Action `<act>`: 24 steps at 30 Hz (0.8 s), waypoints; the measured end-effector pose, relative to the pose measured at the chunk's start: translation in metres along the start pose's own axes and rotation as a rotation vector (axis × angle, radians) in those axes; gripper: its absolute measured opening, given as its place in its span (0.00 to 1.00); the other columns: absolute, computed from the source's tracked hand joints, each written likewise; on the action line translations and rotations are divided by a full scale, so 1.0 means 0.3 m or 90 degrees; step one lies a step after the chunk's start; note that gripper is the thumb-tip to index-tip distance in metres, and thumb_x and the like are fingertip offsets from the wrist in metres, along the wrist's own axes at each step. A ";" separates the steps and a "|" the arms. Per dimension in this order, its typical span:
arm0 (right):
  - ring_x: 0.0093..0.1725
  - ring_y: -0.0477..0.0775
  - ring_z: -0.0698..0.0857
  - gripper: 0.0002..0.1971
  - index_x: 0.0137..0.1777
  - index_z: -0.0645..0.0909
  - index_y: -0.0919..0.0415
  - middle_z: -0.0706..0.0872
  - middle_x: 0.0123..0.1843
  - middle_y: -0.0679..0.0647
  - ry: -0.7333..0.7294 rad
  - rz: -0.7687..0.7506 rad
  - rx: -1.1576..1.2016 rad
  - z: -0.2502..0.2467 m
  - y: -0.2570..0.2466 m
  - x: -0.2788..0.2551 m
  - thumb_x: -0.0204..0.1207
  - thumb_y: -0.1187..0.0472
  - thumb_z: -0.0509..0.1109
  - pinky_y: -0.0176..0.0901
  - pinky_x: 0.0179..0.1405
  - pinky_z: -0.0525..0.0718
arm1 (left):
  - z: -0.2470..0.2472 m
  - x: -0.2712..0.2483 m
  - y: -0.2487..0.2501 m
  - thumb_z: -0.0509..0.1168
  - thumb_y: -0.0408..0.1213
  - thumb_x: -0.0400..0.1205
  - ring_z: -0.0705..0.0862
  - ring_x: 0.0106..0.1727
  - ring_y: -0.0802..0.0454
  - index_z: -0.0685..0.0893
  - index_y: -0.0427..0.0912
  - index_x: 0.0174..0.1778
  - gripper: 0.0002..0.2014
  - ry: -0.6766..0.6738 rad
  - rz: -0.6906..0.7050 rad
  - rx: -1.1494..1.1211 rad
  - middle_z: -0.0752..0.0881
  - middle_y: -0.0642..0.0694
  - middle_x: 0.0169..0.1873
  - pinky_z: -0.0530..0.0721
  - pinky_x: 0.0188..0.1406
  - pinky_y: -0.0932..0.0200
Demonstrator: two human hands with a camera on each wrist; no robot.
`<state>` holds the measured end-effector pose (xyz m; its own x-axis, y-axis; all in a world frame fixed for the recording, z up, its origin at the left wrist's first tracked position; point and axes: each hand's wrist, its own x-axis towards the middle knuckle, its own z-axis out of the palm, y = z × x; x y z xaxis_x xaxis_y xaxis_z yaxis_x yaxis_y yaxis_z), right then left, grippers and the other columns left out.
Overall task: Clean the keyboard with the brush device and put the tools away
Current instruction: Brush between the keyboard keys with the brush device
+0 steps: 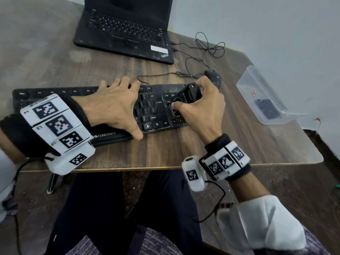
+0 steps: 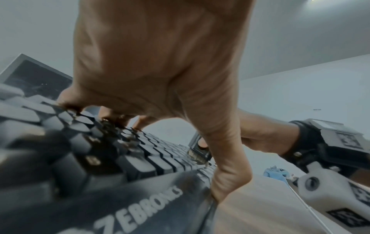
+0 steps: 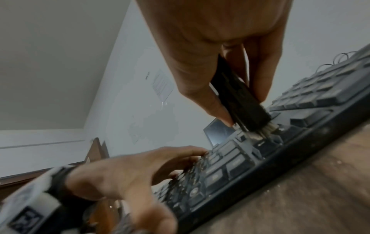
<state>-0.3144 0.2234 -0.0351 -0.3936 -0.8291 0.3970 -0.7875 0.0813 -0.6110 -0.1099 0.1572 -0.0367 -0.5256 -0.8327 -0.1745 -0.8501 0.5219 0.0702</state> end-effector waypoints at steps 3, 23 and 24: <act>0.37 0.38 0.87 0.20 0.46 0.80 0.52 0.88 0.36 0.41 -0.052 -0.032 -0.016 -0.022 0.020 -0.066 0.60 0.53 0.88 0.31 0.37 0.84 | 0.006 0.007 -0.006 0.80 0.72 0.46 0.71 0.66 0.46 0.56 0.42 0.82 0.72 0.007 0.012 0.016 0.69 0.46 0.64 0.71 0.65 0.42; 0.32 0.42 0.81 0.21 0.41 0.74 0.51 0.81 0.29 0.40 0.038 -0.085 0.055 0.090 -0.097 0.133 0.58 0.58 0.85 0.48 0.38 0.86 | 0.002 -0.021 0.021 0.80 0.72 0.46 0.70 0.71 0.42 0.51 0.40 0.85 0.76 0.037 0.013 0.047 0.69 0.43 0.68 0.71 0.72 0.36; 0.31 0.40 0.79 0.21 0.41 0.74 0.52 0.80 0.29 0.40 0.048 -0.080 0.056 0.086 -0.101 0.138 0.58 0.58 0.85 0.46 0.37 0.86 | 0.002 -0.024 0.023 0.79 0.73 0.45 0.70 0.70 0.42 0.51 0.40 0.85 0.77 0.043 0.017 0.053 0.69 0.43 0.67 0.71 0.72 0.36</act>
<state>-0.2946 0.1722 -0.0179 -0.3321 -0.7855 0.5222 -0.7895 -0.0714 -0.6096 -0.1120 0.1669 -0.0357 -0.5513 -0.8274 -0.1073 -0.8317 0.5552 -0.0086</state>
